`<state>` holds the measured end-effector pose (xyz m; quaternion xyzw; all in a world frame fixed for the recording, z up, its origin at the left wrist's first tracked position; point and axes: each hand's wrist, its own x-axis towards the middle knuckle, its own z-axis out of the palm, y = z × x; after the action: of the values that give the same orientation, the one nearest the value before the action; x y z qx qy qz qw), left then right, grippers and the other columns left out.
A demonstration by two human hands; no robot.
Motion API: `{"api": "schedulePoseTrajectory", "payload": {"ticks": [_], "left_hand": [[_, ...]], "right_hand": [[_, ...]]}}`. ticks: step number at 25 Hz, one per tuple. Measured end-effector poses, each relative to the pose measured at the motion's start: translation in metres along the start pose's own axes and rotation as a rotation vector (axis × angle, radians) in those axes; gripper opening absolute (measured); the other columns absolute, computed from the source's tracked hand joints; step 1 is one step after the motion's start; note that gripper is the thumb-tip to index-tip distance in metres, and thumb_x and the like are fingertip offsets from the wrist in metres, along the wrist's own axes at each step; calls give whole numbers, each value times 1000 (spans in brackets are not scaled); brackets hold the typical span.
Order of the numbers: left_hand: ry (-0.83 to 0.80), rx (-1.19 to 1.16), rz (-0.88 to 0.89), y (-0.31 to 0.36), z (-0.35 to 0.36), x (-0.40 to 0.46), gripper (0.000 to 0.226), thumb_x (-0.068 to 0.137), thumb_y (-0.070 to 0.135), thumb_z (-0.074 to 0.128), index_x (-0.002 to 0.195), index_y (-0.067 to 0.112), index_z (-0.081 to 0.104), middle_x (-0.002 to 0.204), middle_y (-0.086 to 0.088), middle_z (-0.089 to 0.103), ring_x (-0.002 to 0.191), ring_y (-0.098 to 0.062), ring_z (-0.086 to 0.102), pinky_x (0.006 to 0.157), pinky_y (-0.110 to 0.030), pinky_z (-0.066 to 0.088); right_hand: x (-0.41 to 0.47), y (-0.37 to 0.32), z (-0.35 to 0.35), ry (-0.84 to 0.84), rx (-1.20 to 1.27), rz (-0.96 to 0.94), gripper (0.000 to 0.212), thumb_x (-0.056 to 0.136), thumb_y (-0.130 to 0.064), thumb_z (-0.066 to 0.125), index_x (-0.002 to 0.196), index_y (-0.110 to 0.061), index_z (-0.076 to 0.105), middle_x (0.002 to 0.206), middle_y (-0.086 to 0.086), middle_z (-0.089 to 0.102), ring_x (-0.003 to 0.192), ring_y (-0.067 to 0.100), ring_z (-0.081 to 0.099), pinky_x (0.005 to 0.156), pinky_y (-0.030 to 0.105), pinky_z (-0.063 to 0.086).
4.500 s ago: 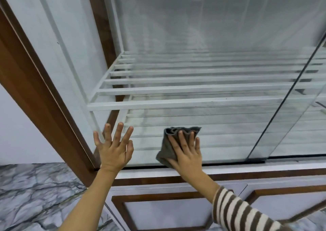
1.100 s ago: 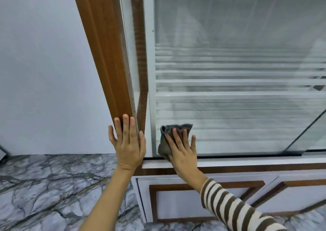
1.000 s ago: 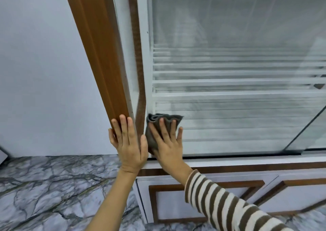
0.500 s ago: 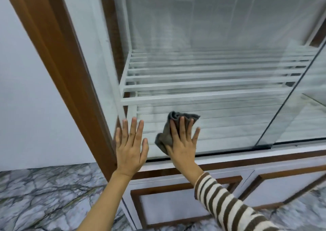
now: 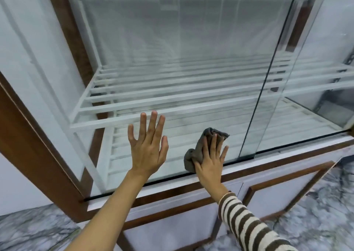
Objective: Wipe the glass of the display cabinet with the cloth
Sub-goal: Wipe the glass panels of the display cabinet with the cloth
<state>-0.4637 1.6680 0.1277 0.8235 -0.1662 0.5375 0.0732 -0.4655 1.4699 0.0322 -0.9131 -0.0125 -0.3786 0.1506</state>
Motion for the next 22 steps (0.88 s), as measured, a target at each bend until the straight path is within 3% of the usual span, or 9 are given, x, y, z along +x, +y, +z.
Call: {"api": "schedulePoseTrajectory", "payload": {"ticks": [2,4,7,9,11,13,17,20,22], "left_hand": [[9,12,-88,14,7,5,58,99,33,27,152,21,4,160,5,-8,148,-19,-9,116,-46,-11],[11,-3,-146,25,11,7,59,99,33,26,152,21,3,160,5,-9,147,-22,-13,116,-47,-13],[16,-37,-205,38,15,9,62,98,34,26,152,20,-2,159,5,-14,146,-21,-18,116,-44,-15],[18,-37,-265,47,20,14,65,97,36,27,151,21,-6,158,6,-18,145,-20,-21,115,-43,-17],[31,-17,-316,56,25,17,69,97,38,29,150,21,-11,157,6,-22,144,-20,-23,114,-43,-19],[43,37,-339,59,29,18,71,97,41,28,149,21,-15,156,5,-24,144,-21,-24,114,-43,-18],[53,84,-352,61,33,19,70,97,45,24,149,21,-17,156,4,-25,144,-22,-24,115,-44,-17],[66,100,-352,62,34,20,72,96,42,27,149,19,-15,157,3,-23,145,-23,-21,115,-45,-15],[65,84,-353,64,33,20,72,96,42,28,150,18,-13,158,1,-21,145,-24,-19,115,-46,-13]], "right_hand": [[29,-26,-13,64,165,59,85,90,-52,41,153,-32,-13,159,-3,-26,148,25,-19,118,47,-16],[44,-44,-16,103,206,-2,82,92,-57,38,153,-31,-9,159,-2,-25,147,28,-21,117,46,-19],[28,-11,1,103,27,-224,84,88,-55,42,154,-30,-4,162,2,-18,148,31,-17,117,53,-10],[1,37,17,57,-89,-245,84,88,-54,41,155,-28,-2,163,4,-13,149,32,-13,115,57,-3],[-23,80,22,-23,-122,-108,77,94,-58,30,155,-25,-3,163,5,-12,149,30,-11,115,58,0],[-25,104,16,-62,-5,124,80,92,-55,34,154,-27,-8,162,3,-15,149,26,-12,115,57,-1],[41,98,-24,97,458,420,84,89,-56,38,151,-31,-13,159,-4,-16,146,6,-20,118,58,-8],[108,62,-67,292,658,422,81,90,-65,38,148,-39,-13,158,-6,-10,149,17,-16,118,47,-15],[128,27,-82,261,589,250,79,90,-59,40,146,-50,-14,158,-11,-13,148,24,-16,116,39,-21]]}}
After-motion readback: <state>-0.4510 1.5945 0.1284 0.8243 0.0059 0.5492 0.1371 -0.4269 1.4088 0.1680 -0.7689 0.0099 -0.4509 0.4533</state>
